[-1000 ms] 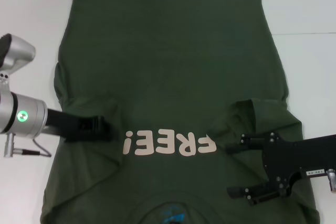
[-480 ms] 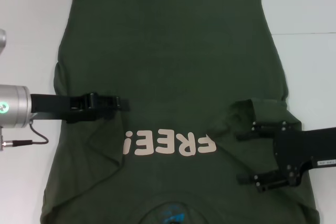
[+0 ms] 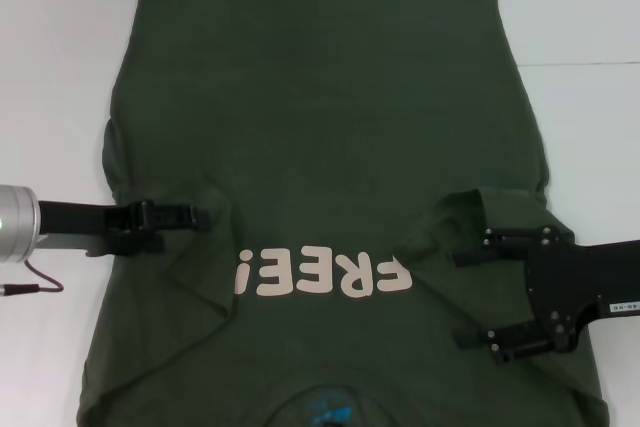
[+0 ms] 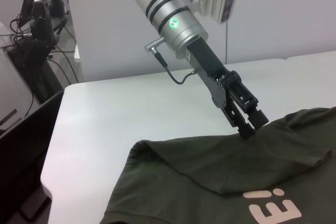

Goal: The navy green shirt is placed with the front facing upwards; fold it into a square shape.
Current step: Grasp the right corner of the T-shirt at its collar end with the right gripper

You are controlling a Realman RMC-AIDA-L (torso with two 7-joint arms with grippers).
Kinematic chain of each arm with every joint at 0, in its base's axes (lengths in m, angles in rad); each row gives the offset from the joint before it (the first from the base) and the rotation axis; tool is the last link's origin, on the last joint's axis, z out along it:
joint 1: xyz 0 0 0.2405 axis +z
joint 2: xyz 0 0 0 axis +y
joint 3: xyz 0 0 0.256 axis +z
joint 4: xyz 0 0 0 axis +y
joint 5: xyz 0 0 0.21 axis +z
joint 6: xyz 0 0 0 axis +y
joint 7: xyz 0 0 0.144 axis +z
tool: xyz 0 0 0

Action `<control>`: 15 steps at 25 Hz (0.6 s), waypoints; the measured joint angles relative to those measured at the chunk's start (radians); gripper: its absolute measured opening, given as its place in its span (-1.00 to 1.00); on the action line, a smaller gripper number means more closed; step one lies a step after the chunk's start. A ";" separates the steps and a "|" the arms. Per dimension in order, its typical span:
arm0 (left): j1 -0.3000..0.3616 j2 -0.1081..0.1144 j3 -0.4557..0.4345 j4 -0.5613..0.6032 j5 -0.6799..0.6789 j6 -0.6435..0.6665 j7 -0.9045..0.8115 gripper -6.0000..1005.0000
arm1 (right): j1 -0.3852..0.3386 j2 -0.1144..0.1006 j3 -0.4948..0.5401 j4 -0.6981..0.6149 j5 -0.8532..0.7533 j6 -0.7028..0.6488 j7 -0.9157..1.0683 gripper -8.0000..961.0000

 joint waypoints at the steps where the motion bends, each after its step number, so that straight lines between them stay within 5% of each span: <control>1: -0.001 0.000 0.001 -0.005 0.009 -0.007 0.000 0.81 | 0.000 0.000 0.000 0.000 0.000 0.000 0.000 0.90; 15: -0.021 -0.006 0.053 -0.043 0.036 -0.049 -0.007 0.81 | 0.000 0.001 -0.003 0.005 0.000 -0.001 0.001 0.90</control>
